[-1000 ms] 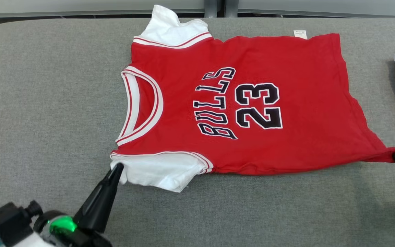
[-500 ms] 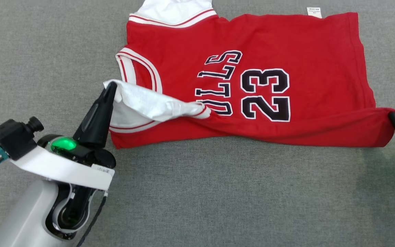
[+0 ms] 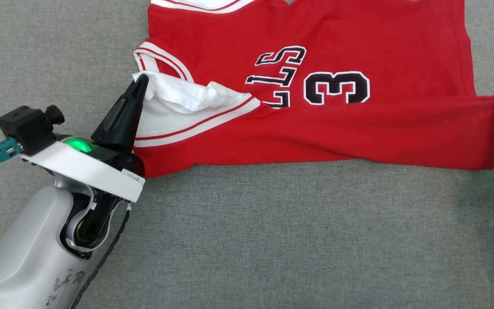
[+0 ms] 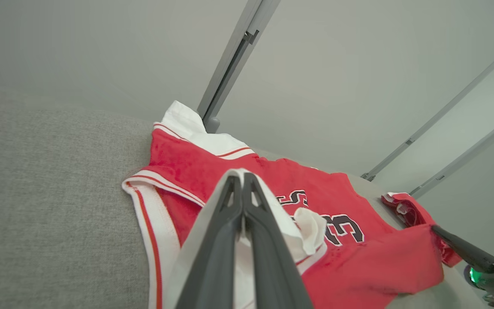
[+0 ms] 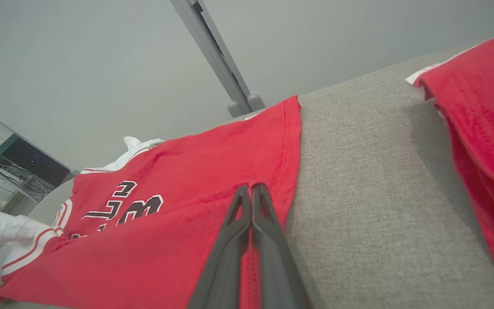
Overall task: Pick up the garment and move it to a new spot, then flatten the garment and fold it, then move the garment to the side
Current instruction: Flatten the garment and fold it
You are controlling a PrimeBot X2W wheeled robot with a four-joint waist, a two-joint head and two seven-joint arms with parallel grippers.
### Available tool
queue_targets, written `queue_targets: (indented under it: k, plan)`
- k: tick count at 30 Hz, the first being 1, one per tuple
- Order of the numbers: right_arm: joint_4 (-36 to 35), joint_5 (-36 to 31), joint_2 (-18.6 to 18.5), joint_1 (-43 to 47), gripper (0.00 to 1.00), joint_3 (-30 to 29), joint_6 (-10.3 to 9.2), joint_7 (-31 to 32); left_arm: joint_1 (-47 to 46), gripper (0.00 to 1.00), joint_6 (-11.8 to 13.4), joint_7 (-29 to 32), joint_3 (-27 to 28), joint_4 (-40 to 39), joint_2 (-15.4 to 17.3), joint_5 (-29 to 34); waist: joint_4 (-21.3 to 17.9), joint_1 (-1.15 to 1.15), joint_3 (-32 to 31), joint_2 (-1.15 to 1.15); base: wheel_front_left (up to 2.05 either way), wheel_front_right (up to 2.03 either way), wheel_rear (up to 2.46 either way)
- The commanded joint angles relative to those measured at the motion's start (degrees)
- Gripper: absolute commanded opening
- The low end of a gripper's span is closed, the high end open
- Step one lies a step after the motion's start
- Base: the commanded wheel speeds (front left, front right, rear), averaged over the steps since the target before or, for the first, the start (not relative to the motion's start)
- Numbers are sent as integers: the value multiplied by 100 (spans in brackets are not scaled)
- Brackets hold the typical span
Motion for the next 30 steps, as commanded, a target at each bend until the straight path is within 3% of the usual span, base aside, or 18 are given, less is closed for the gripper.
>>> queue_targets:
  k: [1,4,5,6,7,8,13,18,24,30]
  plan:
    - [98,-74,22,-187,0,67,-2,-67,-144,0,-45,26,-47,120,13,41,2,0,23,0,0,0,0]
    - [271,-172,74,-412,0,227,-2,-109,-240,0,-52,52,-117,284,-4,86,15,0,30,0,0,0,0]
    - [333,-191,102,-471,0,289,-2,-117,-260,8,-58,33,-134,337,-17,105,22,0,25,0,0,0,0]
    - [400,-209,120,-524,27,343,-2,-134,-272,40,-55,12,-137,398,-37,110,31,0,15,0,0,0,0]
    - [472,-218,143,-563,58,398,-2,-145,-290,87,-56,-6,-149,451,-55,123,44,0,-1,0,0,0,0]
    - [536,-208,160,-590,100,419,-2,-159,-307,100,-43,-66,-138,497,-78,144,59,0,-23,0,0,0,0]
    - [664,-238,167,-487,100,416,-2,-258,-117,100,20,-340,-90,595,-149,256,98,0,-178,0,0,0,0]
    - [534,-470,208,-75,100,-22,-2,-295,651,100,276,-547,122,299,-109,233,59,0,-447,0,0,0,0]
    - [148,-868,503,648,100,-703,-2,-294,1688,100,693,-390,101,-20,-69,-61,-8,0,-588,0,0,0,0]
    - [-139,-941,735,990,100,-927,-2,-296,1767,100,753,-203,210,89,-243,-478,-38,0,-553,0,0,0,0]
